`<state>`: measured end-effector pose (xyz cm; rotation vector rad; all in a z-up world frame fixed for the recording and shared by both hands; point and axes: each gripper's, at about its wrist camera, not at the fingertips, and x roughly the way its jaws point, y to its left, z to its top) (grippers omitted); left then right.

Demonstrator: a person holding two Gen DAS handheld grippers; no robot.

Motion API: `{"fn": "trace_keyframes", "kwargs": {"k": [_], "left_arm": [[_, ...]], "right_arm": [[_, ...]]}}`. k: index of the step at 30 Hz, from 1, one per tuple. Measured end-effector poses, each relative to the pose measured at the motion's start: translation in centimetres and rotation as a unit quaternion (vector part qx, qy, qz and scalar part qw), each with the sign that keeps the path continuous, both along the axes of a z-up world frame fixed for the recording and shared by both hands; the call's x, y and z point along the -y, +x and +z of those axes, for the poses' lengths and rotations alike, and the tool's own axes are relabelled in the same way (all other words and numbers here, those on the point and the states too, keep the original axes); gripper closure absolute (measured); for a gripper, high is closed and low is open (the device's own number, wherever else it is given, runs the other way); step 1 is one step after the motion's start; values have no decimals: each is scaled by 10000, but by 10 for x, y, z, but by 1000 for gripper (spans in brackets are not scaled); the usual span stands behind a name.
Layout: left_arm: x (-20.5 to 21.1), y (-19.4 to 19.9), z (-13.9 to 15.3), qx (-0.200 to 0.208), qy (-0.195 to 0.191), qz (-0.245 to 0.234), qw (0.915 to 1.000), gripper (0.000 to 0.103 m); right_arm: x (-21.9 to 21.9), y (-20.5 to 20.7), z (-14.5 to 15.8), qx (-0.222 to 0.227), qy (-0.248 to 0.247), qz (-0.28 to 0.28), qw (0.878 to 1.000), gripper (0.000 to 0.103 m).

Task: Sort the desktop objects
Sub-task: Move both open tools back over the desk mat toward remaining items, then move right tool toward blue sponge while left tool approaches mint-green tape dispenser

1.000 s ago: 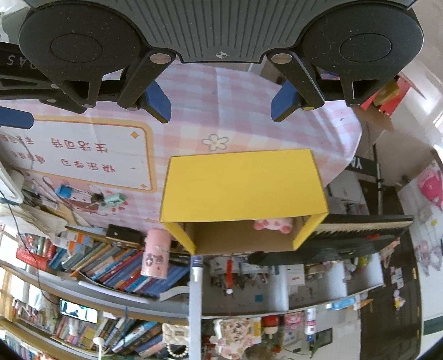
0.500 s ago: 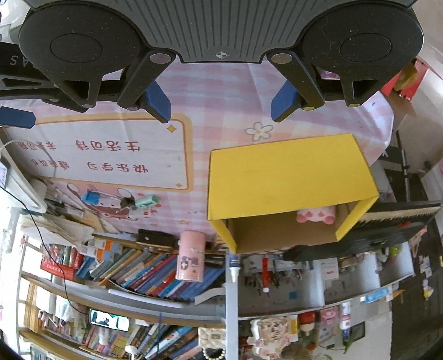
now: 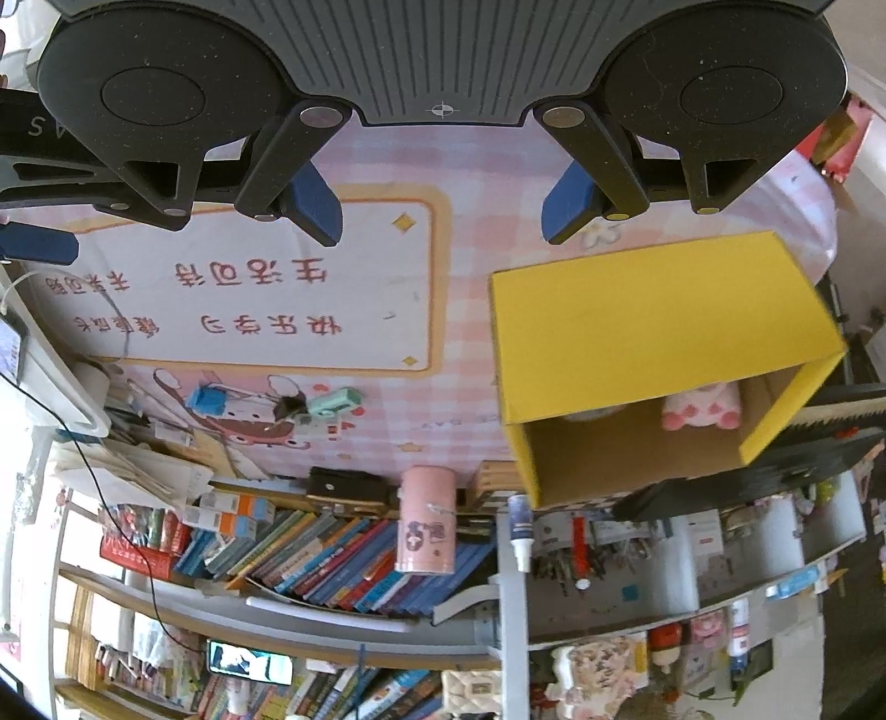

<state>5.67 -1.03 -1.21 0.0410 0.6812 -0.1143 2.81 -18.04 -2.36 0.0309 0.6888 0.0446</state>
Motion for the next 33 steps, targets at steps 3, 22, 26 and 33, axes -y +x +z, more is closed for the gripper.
{"fn": "trace_keyframes", "kwargs": {"k": [3, 22, 26, 33], "left_arm": [[11, 10, -2, -48, -17, -63, 10000, 21], [78, 78, -12, -268, -139, 35, 9995, 22], [89, 93, -11, -248, -165, 163, 9994, 22], [105, 121, -12, -235, -172, 434, 9986, 23]], "right_arm": [[10, 10, -1, -36, -17, -41, 10000, 13], [82, 85, -8, -266, -57, -27, 9996, 13], [100, 101, -9, -296, 12, -43, 9996, 13], [125, 135, -12, -248, 22, 71, 9997, 17]]}}
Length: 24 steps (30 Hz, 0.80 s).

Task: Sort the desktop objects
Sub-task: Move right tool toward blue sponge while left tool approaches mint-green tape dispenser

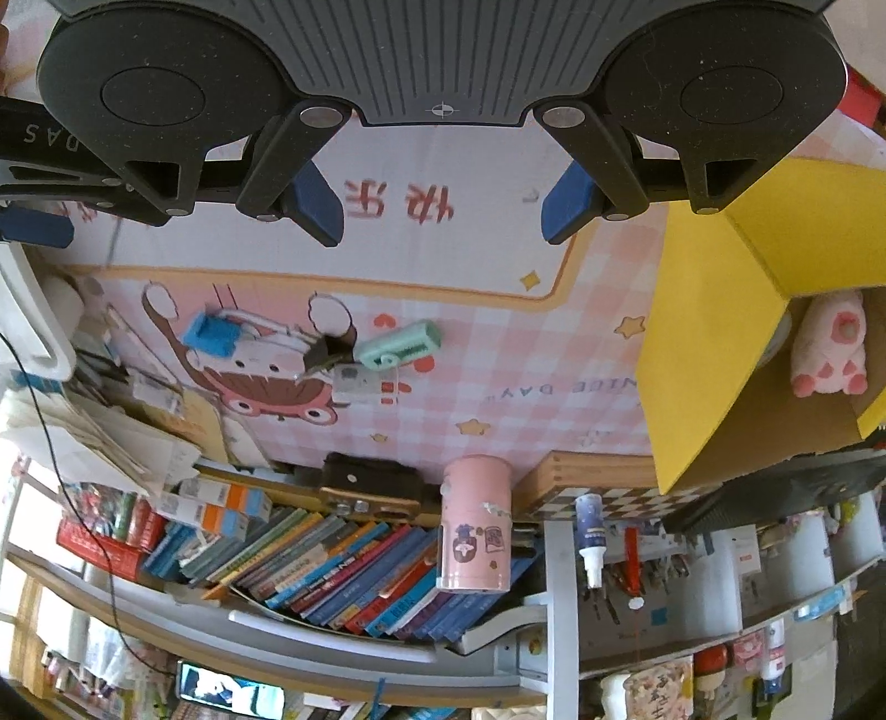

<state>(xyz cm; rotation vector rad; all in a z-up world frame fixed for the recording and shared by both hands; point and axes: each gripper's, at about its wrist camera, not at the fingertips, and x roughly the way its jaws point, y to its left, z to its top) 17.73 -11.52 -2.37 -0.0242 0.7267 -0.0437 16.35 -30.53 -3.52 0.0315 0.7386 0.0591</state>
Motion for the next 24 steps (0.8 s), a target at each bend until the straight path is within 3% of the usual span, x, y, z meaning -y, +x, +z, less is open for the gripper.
{"fn": "trace_keyframes", "kwargs": {"k": [17, 24], "left_arm": [[31, 68, -7, -30, 115, 274, 9996, 23], [36, 90, -14, -139, 160, 359, 9991, 24]], "right_arm": [[37, 97, -13, 122, -43, 263, 9996, 18], [43, 142, -30, -24, -57, 341, 9994, 18]]}}
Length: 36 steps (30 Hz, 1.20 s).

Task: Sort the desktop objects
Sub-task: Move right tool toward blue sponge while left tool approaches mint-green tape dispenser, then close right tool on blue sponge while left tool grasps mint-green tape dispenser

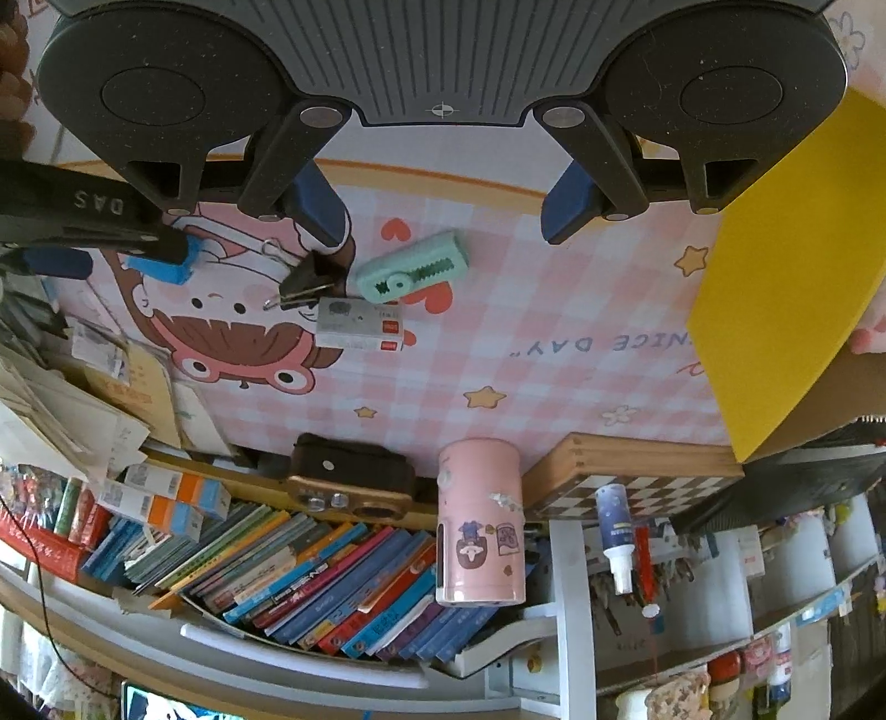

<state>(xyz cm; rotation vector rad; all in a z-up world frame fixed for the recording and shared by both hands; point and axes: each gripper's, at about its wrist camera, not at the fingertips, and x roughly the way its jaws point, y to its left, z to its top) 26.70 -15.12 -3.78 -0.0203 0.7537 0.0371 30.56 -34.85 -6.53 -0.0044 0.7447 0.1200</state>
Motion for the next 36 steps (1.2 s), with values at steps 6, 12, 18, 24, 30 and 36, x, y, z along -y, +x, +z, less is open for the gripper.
{"fn": "trace_keyframes", "kwargs": {"k": [6, 12, 18, 24, 30, 36], "left_arm": [[2, 10, -3, -29, 32, 27, 10000, 24], [4, 19, -12, -103, 96, 86, 9999, 24], [8, 33, -23, -162, 2, 176, 9997, 30], [17, 48, -33, -255, -84, 323, 9991, 33], [24, 60, -40, -301, -253, 630, 9972, 33], [29, 69, -45, -339, -203, 778, 9962, 33]], "right_arm": [[6, 25, -14, -179, -16, 27, 9998, 29], [8, 33, -21, -237, 50, 80, 9997, 50], [11, 25, -18, -154, 64, 64, 9998, 62], [15, 7, -8, -29, 120, 125, 9998, 64], [13, -9, 0, -59, 274, 210, 9994, 64], [13, -19, 7, 8, 256, 181, 9995, 64]]}}
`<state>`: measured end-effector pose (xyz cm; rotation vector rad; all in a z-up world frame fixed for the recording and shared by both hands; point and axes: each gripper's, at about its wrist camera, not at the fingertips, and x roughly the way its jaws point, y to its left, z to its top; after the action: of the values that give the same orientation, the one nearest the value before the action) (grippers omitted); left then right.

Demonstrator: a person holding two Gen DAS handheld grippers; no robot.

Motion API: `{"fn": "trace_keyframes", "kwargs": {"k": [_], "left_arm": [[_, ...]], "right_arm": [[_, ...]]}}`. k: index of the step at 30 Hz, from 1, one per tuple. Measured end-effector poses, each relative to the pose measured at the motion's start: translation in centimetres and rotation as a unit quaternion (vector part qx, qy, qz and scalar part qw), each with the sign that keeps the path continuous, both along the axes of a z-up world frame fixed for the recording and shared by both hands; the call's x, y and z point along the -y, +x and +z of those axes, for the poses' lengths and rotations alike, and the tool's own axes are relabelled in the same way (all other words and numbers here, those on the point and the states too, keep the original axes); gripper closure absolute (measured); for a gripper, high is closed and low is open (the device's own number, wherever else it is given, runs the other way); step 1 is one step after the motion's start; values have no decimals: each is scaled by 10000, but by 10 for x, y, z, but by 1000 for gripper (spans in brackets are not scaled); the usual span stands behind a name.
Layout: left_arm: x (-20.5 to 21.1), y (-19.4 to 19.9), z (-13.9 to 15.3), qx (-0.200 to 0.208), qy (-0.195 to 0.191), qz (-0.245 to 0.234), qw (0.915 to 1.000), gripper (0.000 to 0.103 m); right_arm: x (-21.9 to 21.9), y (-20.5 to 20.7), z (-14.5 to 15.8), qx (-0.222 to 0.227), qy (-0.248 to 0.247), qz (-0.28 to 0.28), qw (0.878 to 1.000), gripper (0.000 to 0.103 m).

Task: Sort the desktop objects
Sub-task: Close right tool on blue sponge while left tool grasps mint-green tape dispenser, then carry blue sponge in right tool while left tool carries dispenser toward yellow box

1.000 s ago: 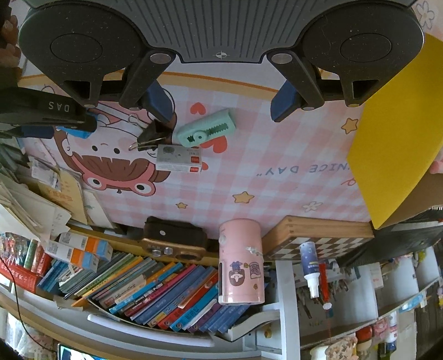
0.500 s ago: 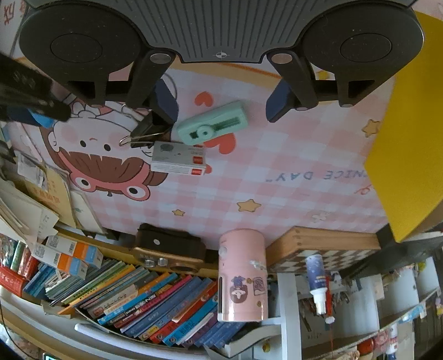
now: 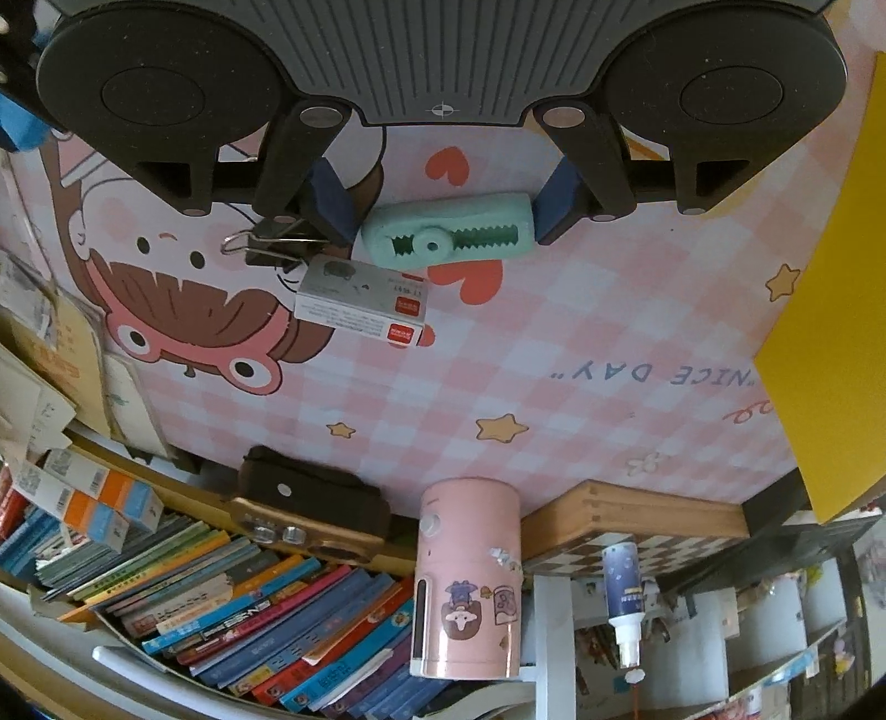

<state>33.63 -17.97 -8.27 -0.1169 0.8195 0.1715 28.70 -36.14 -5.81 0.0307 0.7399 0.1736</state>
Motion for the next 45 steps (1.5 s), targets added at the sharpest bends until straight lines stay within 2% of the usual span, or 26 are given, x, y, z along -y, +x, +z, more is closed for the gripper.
{"fn": "trace_keyframes", "kwargs": {"k": [10, 17, 28, 34, 45], "left_arm": [[-3, -11, 7, 219, -35, -202, 9995, 35], [-10, -37, 30, 510, -4, -454, 9977, 35], [-30, -94, 54, 733, 55, -857, 9936, 35], [-51, -128, 64, 836, 27, -827, 9931, 35], [-92, -182, 72, 940, -26, -712, 9930, 35]], "right_arm": [[2, -9, 5, 0, 12, -51, 10000, 64], [-9, -17, 8, -11, 54, 143, 9999, 64], [-35, -37, 18, -120, 78, 365, 9992, 64], [-48, -57, 24, -265, 92, 495, 9984, 65], [-91, -101, 35, -184, 139, 680, 9974, 65]]}}
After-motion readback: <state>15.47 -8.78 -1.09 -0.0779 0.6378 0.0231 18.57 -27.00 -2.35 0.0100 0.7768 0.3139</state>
